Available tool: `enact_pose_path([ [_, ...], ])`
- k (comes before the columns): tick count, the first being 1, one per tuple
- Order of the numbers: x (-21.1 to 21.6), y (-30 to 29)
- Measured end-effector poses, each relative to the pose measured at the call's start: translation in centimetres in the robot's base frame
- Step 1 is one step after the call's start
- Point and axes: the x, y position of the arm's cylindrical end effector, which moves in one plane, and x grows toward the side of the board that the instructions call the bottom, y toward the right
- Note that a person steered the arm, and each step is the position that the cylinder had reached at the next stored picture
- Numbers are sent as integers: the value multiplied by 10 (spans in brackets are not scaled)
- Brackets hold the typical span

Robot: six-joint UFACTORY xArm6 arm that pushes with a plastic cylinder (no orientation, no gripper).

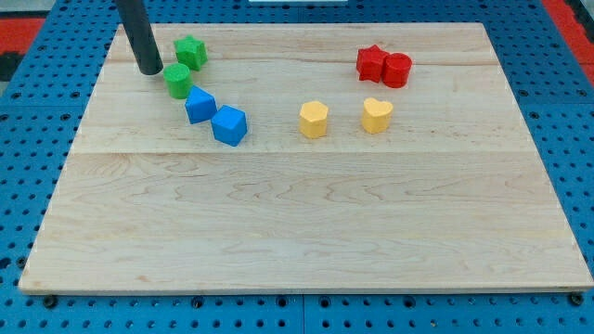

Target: Move the green circle to the top left of the red star

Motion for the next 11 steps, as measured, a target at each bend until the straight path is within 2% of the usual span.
enact_pose_path([
  [1, 15, -30],
  [2, 37, -35],
  [4, 27, 65],
  [5, -11, 123],
  [7, -28, 210],
  [11, -29, 227],
])
